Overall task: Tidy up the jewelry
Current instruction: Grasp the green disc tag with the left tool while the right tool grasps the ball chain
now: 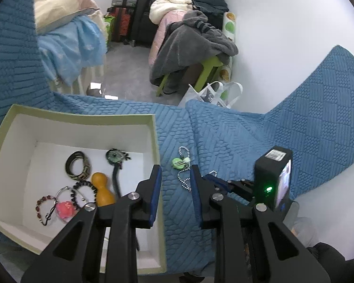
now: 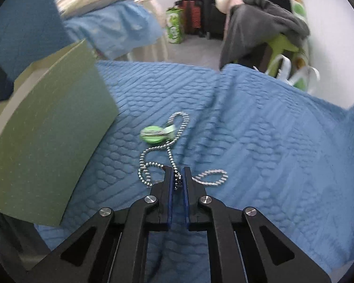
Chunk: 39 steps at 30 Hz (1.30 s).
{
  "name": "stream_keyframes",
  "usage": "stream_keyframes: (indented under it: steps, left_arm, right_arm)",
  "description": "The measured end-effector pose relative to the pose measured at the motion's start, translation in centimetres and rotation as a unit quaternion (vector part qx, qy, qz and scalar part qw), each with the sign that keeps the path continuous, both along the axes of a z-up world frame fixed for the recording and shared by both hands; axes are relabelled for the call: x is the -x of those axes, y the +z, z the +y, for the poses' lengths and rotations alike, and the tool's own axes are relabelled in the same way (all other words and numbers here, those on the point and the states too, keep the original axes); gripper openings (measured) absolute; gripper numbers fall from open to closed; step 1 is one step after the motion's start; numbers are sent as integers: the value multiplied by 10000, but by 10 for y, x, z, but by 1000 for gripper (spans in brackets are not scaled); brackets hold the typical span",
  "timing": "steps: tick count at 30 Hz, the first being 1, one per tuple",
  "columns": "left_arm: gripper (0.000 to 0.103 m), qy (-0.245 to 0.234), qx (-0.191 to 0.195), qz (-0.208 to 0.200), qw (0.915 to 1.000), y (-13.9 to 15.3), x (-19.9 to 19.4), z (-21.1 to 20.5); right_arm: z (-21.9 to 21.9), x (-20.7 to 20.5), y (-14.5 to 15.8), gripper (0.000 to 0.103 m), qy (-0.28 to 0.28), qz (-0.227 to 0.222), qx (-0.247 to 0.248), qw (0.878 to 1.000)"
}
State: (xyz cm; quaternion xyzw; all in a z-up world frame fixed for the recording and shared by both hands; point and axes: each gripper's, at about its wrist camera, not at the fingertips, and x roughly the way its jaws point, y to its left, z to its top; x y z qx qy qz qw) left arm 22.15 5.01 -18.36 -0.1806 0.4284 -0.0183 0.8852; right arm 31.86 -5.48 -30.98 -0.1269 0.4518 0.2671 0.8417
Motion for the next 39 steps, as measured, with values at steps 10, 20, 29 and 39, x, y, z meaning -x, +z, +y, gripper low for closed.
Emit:
stream_keyframes:
  steps: [10, 20, 29, 39]
  left_arm:
    - [25, -303, -23, 295, 9991, -14, -26, -33]
    - [31, -327, -546, 941, 9935, -60, -62, -71]
    - [51, -245, -1232, 1183, 9850, -89, -84, -82]
    - [47, 85, -1299, 1291, 9830, -109, -89, -75]
  right_arm:
    - [-53, -3, 32, 5, -604, -194, -469, 9969]
    - [-98, -12, 39, 5, -1120, -216, -648, 9914]
    - [-109, -15, 37, 5, -1163, -67, -865, 9894]
    - [-113, -21, 23, 5, -1170, 167, -897, 9889]
